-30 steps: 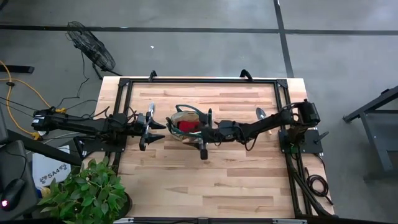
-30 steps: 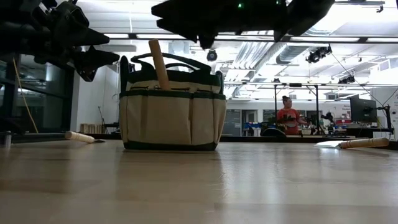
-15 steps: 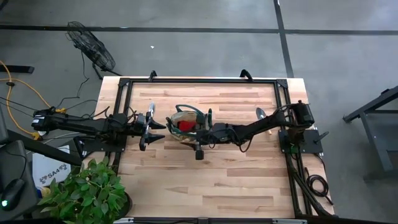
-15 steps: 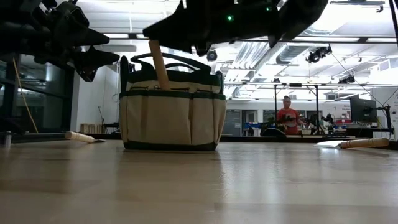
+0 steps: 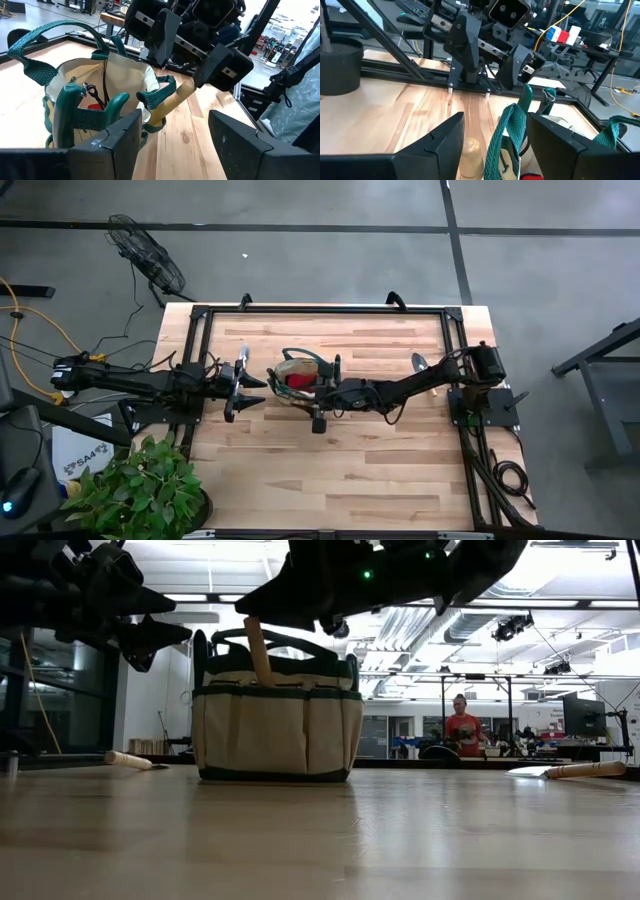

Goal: Pick & Place Garden tools in Gardening bag
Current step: Adjust the light brown gardening bag

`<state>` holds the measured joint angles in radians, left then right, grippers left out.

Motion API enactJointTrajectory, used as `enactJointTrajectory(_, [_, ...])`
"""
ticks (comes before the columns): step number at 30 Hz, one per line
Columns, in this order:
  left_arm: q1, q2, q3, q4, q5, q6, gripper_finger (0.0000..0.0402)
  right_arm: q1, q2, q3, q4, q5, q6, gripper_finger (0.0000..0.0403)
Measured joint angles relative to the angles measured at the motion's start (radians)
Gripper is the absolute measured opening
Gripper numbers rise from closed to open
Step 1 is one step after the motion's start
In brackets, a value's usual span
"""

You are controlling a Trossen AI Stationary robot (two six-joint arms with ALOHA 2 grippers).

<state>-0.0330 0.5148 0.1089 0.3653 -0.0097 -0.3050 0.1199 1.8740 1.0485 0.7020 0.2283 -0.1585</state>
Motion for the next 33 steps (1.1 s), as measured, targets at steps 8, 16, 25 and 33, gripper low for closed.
enactJointTrajectory(8, [0.0,0.0,0.0,-0.003,0.003,-0.007,0.0226,0.005,-0.038,0.0,0.044,-0.004,-0.006,0.0206])
enactJointTrajectory(16, [0.0,0.0,0.0,-0.008,0.003,-0.008,0.0226,0.018,-0.104,0.0,-0.037,0.076,0.028,0.0206])
enactJointTrajectory(25, [0.0,0.0,0.0,-0.011,0.0,-0.008,0.0226,0.098,-0.233,0.0,-0.34,0.451,0.096,0.0206])
enactJointTrajectory(33, [0.0,0.0,0.0,-0.02,-0.001,-0.015,0.0226,0.114,-0.293,0.0,-0.588,0.483,0.548,0.0206])
